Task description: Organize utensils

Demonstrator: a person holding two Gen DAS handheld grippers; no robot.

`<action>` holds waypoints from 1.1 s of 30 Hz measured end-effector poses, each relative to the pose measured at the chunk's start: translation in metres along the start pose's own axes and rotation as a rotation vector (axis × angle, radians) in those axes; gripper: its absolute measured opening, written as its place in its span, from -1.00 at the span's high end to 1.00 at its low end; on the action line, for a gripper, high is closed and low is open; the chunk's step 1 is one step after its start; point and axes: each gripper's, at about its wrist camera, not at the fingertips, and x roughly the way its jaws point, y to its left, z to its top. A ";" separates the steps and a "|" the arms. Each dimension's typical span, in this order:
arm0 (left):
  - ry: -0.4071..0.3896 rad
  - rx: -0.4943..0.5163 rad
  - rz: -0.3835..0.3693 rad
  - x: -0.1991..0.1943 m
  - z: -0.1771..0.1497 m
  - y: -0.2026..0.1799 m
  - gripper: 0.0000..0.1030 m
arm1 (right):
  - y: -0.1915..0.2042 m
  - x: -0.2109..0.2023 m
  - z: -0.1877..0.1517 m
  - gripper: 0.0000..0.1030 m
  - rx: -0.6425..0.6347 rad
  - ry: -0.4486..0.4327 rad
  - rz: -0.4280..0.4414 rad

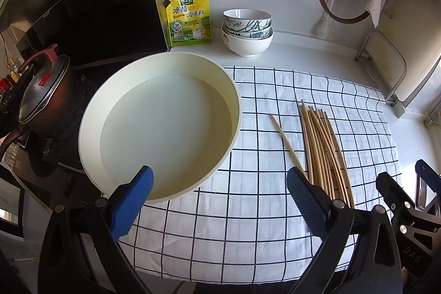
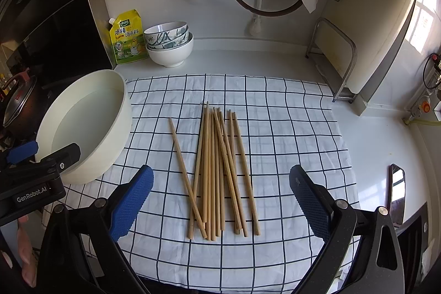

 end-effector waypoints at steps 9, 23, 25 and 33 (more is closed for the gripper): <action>-0.004 0.002 -0.001 -0.002 0.001 0.001 -0.86 | 0.000 -0.002 0.000 -0.83 -0.001 -0.002 0.000; -0.006 0.005 -0.002 -0.002 -0.001 0.001 -0.86 | -0.001 -0.004 0.001 -0.83 0.001 -0.003 0.001; -0.007 0.005 -0.002 -0.002 -0.001 0.001 -0.86 | -0.001 -0.004 0.001 -0.83 0.001 -0.003 0.001; -0.008 0.004 -0.001 -0.002 -0.002 0.001 -0.86 | -0.001 -0.003 0.001 -0.83 0.000 -0.004 0.001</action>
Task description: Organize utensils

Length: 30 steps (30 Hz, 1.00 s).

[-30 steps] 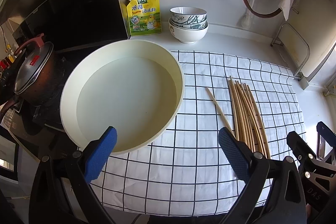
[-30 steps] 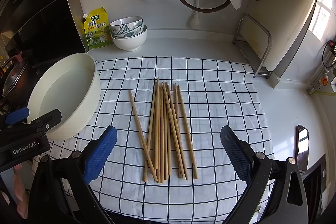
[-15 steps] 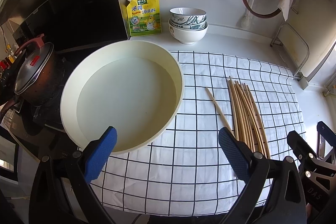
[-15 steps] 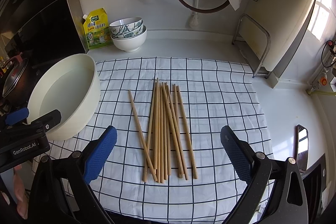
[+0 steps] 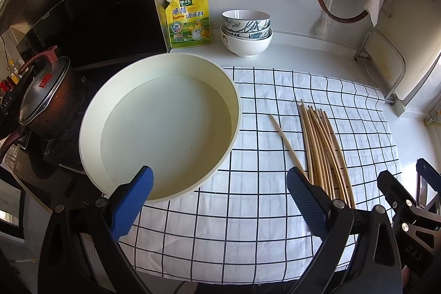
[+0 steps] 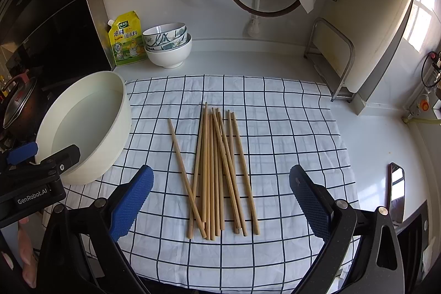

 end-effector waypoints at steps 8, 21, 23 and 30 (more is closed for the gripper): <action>-0.001 0.002 0.003 0.001 0.001 0.000 -0.86 | -0.001 -0.001 0.001 -0.83 0.000 -0.001 0.002; -0.003 0.005 0.011 0.003 0.002 0.002 -0.86 | 0.000 0.003 0.001 -0.83 -0.002 0.001 0.000; -0.002 0.007 0.012 0.004 0.003 0.002 -0.86 | 0.000 0.003 0.002 -0.83 -0.001 0.001 0.000; 0.003 0.009 0.014 0.007 0.003 0.003 -0.86 | 0.001 0.005 0.002 -0.83 -0.001 0.004 0.000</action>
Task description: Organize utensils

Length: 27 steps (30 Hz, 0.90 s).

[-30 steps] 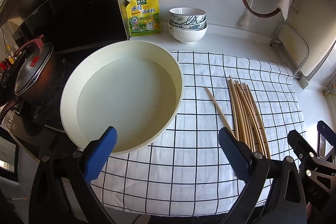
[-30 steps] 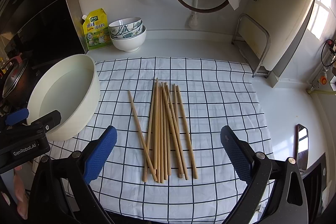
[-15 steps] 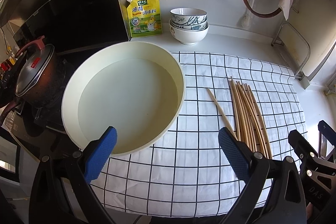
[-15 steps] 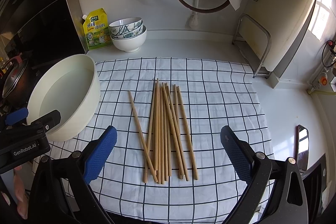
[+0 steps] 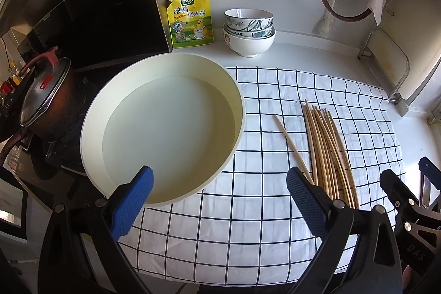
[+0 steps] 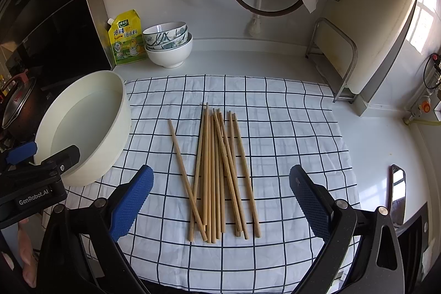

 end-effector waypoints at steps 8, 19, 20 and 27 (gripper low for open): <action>0.000 0.001 0.000 0.000 0.000 0.000 -0.86 | 0.000 0.000 -0.001 -0.83 0.001 -0.001 0.000; 0.015 0.000 0.003 0.007 0.000 -0.002 -0.86 | -0.004 0.008 0.001 -0.83 -0.002 0.012 0.004; 0.016 0.001 0.003 0.007 0.000 -0.005 -0.86 | -0.005 0.009 0.001 -0.83 -0.002 0.012 0.004; 0.033 0.017 -0.007 0.012 -0.002 -0.019 -0.86 | -0.019 0.013 -0.003 -0.83 0.002 0.023 0.006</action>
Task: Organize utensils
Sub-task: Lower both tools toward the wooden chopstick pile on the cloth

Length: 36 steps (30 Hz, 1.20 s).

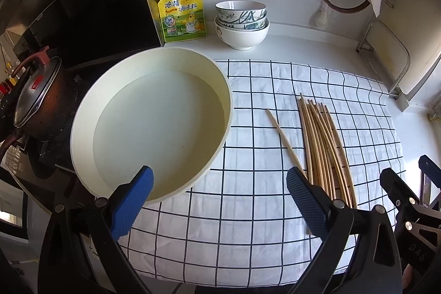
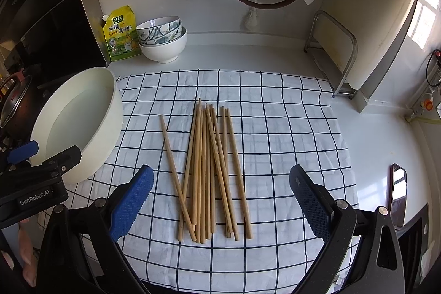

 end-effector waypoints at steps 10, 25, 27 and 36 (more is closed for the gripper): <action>0.072 0.040 -0.028 0.034 -0.014 -0.042 -0.86 | -0.041 0.028 -0.015 -0.83 0.010 0.046 0.015; 0.169 0.023 -0.033 0.097 -0.031 -0.082 -0.85 | -0.084 0.081 -0.035 -0.83 0.046 0.098 0.044; 0.174 0.022 -0.026 0.102 -0.032 -0.083 -0.85 | -0.086 0.085 -0.035 -0.83 0.047 0.094 0.047; 0.195 0.008 -0.012 0.123 -0.036 -0.080 -0.85 | -0.083 0.104 -0.030 -0.83 0.027 0.079 0.043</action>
